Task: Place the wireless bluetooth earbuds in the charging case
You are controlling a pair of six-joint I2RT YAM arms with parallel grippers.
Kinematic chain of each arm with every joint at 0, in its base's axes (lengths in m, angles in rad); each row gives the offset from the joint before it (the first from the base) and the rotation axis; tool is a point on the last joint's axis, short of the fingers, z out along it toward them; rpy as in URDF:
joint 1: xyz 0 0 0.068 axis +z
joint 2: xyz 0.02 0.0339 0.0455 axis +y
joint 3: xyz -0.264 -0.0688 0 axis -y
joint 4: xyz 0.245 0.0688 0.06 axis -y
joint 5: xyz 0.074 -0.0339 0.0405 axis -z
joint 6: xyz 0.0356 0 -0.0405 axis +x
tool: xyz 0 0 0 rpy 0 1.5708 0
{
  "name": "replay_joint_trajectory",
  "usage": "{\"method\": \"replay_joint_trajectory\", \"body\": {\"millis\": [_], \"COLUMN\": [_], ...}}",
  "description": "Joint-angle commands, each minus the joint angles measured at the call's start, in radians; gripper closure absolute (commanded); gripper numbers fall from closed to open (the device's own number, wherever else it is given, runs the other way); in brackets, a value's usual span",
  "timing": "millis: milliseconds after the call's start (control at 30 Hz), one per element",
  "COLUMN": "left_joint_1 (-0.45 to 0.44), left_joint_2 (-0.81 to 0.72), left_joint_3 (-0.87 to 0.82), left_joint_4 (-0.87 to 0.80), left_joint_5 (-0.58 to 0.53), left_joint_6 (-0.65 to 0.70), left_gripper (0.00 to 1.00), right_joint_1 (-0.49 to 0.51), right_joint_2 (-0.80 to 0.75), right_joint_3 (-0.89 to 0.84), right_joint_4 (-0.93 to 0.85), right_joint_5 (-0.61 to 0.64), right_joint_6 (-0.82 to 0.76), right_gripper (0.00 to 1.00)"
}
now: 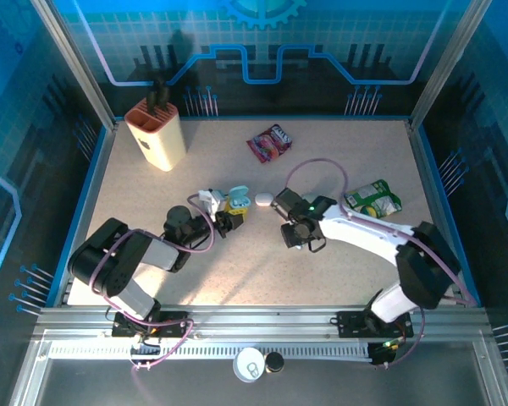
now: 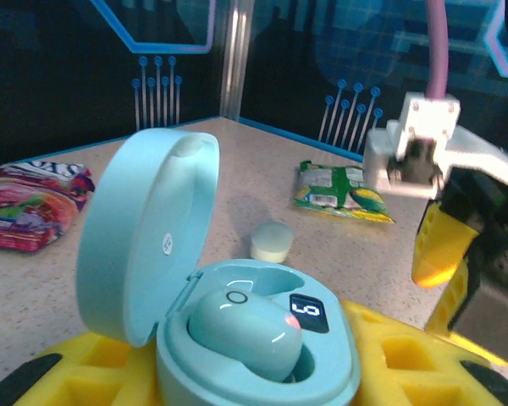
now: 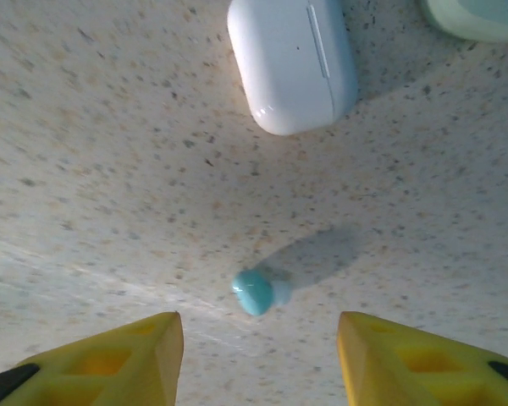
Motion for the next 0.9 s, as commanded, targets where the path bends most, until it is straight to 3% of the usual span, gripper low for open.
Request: {"method": "replay_joint_trajectory", "body": {"millis": [0,267,867], "left_joint_1": [0.026,0.038,0.047], "left_joint_2": [-0.021,-0.024,-0.016], "left_joint_3": [-0.023,-0.042,-0.040], "left_joint_4": [0.035,0.029,0.040], "left_joint_5": [-0.021,-0.027,-0.014], "left_joint_6": [-0.034,-0.036,-0.048], "left_gripper": [0.69,0.69,0.69], "right_joint_1": [0.048,0.104,0.103], "right_joint_2": [0.094,0.270,0.384], "right_joint_3": [0.075,0.172,0.182], "right_joint_4": [-0.156,-0.202,-0.198], "right_joint_5": [0.167,0.197,0.207], "right_joint_6": [-0.064,-0.106,-0.127], "right_gripper": [0.52,0.59,0.69]}}
